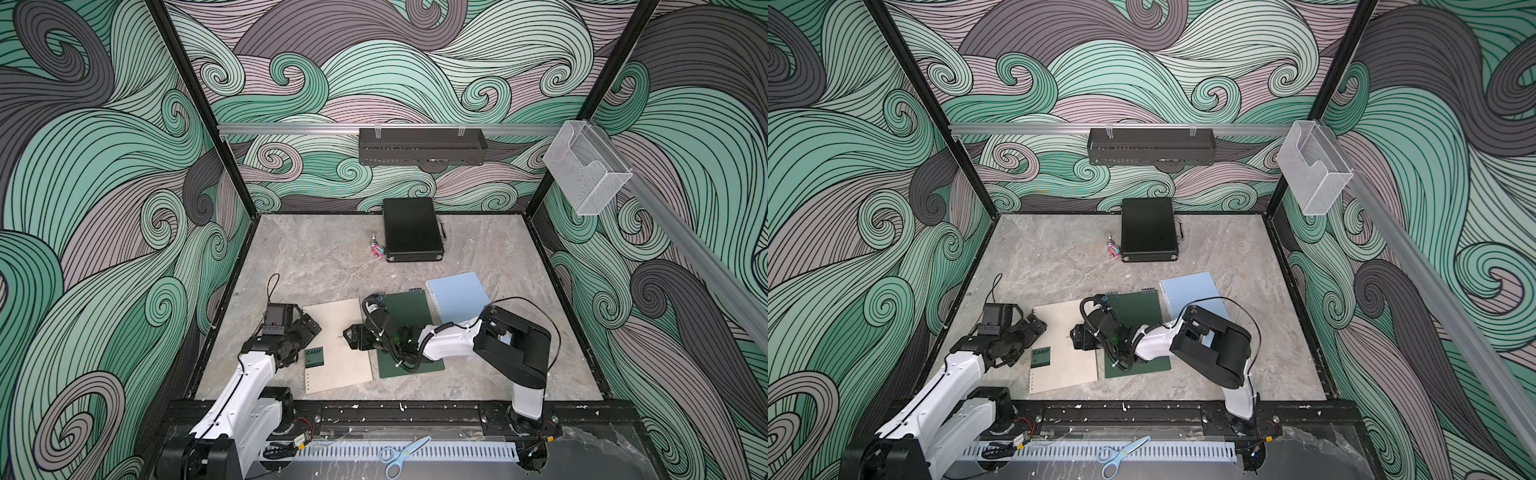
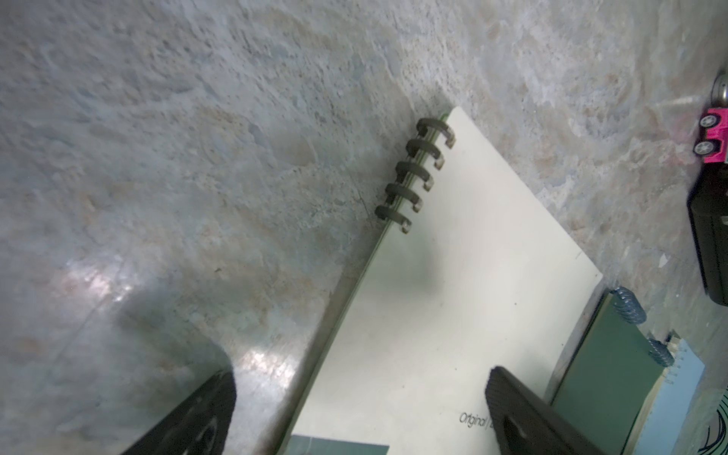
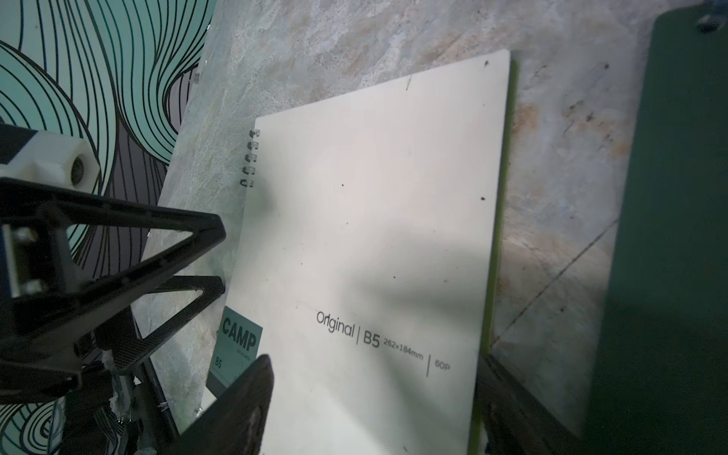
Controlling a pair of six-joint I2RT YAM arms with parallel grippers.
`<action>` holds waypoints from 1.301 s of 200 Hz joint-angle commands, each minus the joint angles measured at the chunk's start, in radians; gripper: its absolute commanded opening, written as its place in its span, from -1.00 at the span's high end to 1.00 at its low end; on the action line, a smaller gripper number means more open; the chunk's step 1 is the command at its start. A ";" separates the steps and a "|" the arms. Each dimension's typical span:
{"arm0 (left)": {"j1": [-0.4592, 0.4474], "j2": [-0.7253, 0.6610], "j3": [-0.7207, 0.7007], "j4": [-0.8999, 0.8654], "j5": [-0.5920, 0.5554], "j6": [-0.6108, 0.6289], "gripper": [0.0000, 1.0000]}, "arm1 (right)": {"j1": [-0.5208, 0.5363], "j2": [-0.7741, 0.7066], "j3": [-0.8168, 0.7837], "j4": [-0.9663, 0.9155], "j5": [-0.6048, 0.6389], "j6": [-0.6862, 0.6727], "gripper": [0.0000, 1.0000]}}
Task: Tear off pages from different notebooks
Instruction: Move the notebooks to the center of the board.
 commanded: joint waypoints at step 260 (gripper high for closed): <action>-0.356 0.282 0.135 0.093 -0.080 -0.042 -0.97 | -0.091 -0.198 -0.292 -0.019 0.068 0.165 -0.50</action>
